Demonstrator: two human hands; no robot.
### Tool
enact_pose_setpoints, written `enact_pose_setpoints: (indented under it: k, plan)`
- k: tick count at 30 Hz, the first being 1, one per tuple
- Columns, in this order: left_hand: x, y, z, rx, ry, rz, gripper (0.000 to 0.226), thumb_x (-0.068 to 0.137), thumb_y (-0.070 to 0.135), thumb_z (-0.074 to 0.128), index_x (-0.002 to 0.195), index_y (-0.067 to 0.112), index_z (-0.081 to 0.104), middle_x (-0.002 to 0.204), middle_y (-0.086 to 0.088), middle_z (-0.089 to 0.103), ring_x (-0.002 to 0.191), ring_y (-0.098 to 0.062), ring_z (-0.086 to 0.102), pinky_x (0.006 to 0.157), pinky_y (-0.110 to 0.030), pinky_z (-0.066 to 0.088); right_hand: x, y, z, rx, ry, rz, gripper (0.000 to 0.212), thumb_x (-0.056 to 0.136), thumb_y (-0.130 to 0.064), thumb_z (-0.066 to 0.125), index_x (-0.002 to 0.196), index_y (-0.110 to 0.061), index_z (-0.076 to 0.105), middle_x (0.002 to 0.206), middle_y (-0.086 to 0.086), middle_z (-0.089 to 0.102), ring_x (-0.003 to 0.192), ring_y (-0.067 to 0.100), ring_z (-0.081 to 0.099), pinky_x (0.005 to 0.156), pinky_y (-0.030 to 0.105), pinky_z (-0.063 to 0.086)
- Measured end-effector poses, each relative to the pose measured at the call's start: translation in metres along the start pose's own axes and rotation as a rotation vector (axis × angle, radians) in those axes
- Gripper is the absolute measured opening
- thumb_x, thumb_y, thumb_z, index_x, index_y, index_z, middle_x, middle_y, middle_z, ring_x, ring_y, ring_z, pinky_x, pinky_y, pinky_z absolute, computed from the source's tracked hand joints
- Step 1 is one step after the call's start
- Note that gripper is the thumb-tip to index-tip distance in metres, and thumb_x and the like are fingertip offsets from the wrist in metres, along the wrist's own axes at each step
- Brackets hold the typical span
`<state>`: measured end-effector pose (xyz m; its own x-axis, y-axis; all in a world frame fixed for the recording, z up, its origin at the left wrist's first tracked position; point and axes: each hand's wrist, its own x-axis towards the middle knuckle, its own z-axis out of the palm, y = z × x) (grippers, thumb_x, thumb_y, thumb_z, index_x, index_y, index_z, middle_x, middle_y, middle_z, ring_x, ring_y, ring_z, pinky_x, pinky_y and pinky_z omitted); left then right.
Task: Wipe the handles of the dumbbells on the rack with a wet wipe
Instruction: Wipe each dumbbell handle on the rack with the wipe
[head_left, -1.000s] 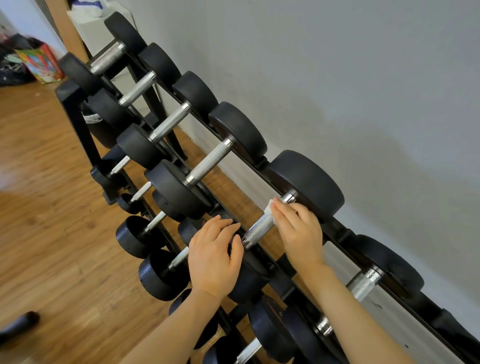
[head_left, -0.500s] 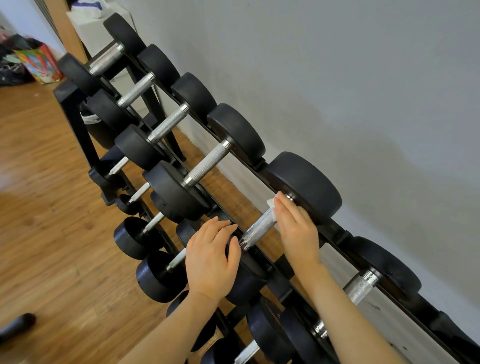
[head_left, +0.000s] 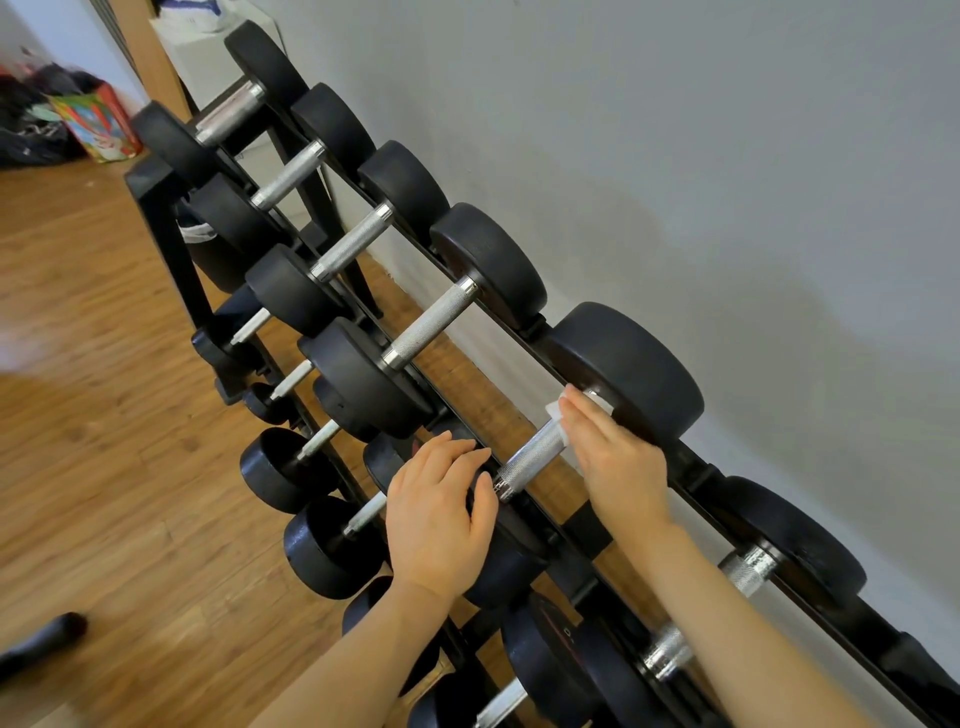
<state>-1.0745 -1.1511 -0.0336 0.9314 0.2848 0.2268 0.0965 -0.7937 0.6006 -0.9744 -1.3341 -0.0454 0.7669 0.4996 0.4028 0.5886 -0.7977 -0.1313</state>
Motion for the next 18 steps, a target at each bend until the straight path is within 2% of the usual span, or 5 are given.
enact_pose_setpoints:
  k: [4, 6, 8, 11, 18]
  plan:
    - [0.000, -0.001, 0.000, 0.002, -0.001, 0.000, 0.041, 0.095, 0.037, 0.038, 0.111, 0.022, 0.073, 0.116, 0.009, 0.068, 0.126, -0.015, 0.054, 0.102, -0.042, 0.045, -0.001, -0.008, 0.001, 0.020, -0.025, -0.069, 0.059, 0.063, -0.012, 0.088, 0.117, -0.005, 0.067, 0.123, 0.011, 0.066, 0.094, 0.023, 0.071, 0.063, 0.031, 0.060]
    - [0.000, -0.001, 0.000, 0.007, -0.001, -0.006, 0.041, 0.095, 0.037, 0.038, 0.111, 0.023, 0.073, 0.117, 0.009, 0.068, 0.126, -0.015, 0.054, 0.102, -0.042, 0.045, 0.001, -0.002, -0.004, 0.002, 0.011, 0.006, 0.057, 0.064, -0.012, 0.086, 0.117, -0.004, 0.067, 0.122, 0.011, 0.066, 0.095, 0.025, 0.071, 0.060, 0.032, 0.059]
    - [0.000, 0.000, 0.000, 0.012, -0.005, -0.012, 0.042, 0.095, 0.038, 0.037, 0.112, 0.023, 0.073, 0.117, 0.009, 0.068, 0.126, -0.015, 0.054, 0.102, -0.043, 0.045, -0.001, -0.001, -0.002, 0.004, 0.024, 0.052, 0.058, 0.067, -0.012, 0.084, 0.122, -0.004, 0.064, 0.127, 0.012, 0.064, 0.103, 0.026, 0.068, 0.064, 0.034, 0.060]
    - [-0.001, 0.001, -0.001, 0.016, -0.006, -0.012, 0.043, 0.095, 0.038, 0.037, 0.113, 0.023, 0.073, 0.118, 0.009, 0.067, 0.126, -0.014, 0.053, 0.102, -0.040, 0.042, -0.009, -0.006, 0.006, 0.030, -0.020, -0.069, 0.058, 0.069, -0.013, 0.083, 0.123, -0.005, 0.064, 0.130, 0.011, 0.062, 0.109, 0.023, 0.066, 0.073, 0.034, 0.061]
    - [-0.006, 0.001, 0.000, 0.027, 0.019, -0.038, 0.045, 0.096, 0.038, 0.036, 0.121, 0.020, 0.069, 0.132, 0.003, 0.061, 0.129, -0.018, 0.051, 0.105, -0.039, 0.039, -0.005, -0.006, 0.002, -0.003, 0.026, 0.012, 0.047, 0.077, -0.015, 0.076, 0.122, -0.011, 0.064, 0.132, 0.007, 0.061, 0.100, 0.019, 0.069, 0.065, 0.030, 0.059]
